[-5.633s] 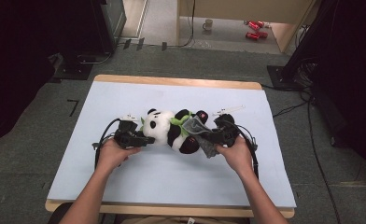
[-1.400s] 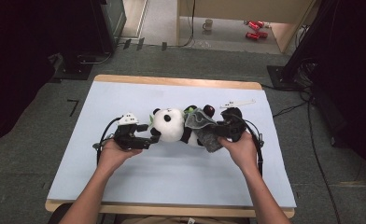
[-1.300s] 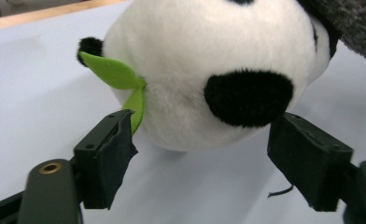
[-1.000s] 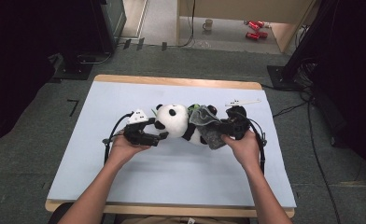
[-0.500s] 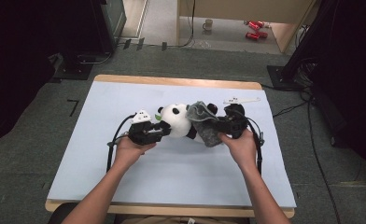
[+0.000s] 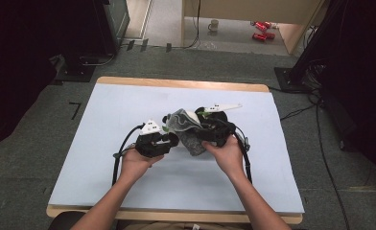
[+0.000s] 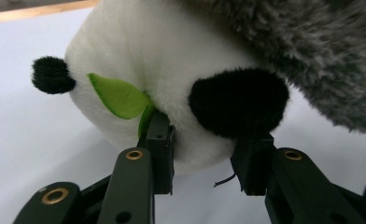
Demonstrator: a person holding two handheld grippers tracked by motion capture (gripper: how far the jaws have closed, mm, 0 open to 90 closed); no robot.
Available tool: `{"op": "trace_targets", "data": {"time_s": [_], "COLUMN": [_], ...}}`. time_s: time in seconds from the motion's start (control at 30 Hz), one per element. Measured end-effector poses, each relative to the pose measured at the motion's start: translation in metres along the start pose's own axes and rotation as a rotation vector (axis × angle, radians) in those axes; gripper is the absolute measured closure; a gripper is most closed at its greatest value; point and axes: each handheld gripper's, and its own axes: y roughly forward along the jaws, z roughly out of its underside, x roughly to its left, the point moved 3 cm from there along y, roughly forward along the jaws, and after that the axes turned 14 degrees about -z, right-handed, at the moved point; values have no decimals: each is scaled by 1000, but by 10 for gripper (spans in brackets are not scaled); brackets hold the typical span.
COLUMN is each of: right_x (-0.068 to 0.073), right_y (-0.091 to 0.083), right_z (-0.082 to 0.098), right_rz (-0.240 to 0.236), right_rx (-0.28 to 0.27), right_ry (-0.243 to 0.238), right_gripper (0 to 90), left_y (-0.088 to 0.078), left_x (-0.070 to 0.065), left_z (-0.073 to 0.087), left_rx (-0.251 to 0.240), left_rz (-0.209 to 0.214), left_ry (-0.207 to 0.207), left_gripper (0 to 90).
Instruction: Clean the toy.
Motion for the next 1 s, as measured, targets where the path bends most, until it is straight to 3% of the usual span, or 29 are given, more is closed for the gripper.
{"op": "trace_targets", "data": {"time_s": [0.03,0.2,0.23,0.27,0.3,0.37,0.57,0.7,1.0], "right_x": [-8,-20,-27,-27,-36,-44,-53,-60,-62], "right_y": [1,-7,-13,-13,-20,-29,-48,-57,-73], "right_z": [3,5,7,7,10,13,14,16,11], "right_rz": [6,57,115,115,146,134,209,219,251], "right_rx": [-2,1,12,12,23,7,-7,-17,-29], "right_ry": [-11,-11,-6,-6,15,50,51,66,69], "right_gripper": [780,780,782,782,783,783,786,788,794], "left_y": [2,5,5,5,5,5,6,5,4], "left_x": [3,7,13,13,16,16,27,24,23], "left_z": [1,0,-1,-1,-1,-3,-6,-8,-9], "left_rx": [7,7,15,15,15,10,39,30,25], "left_rz": [9,5,2,2,12,17,27,43,54], "left_ry": [-20,-40,-62,-62,-72,-75,-91,-85,-96], "left_gripper": [650,659,665,667,668,672,689,692,689]}}
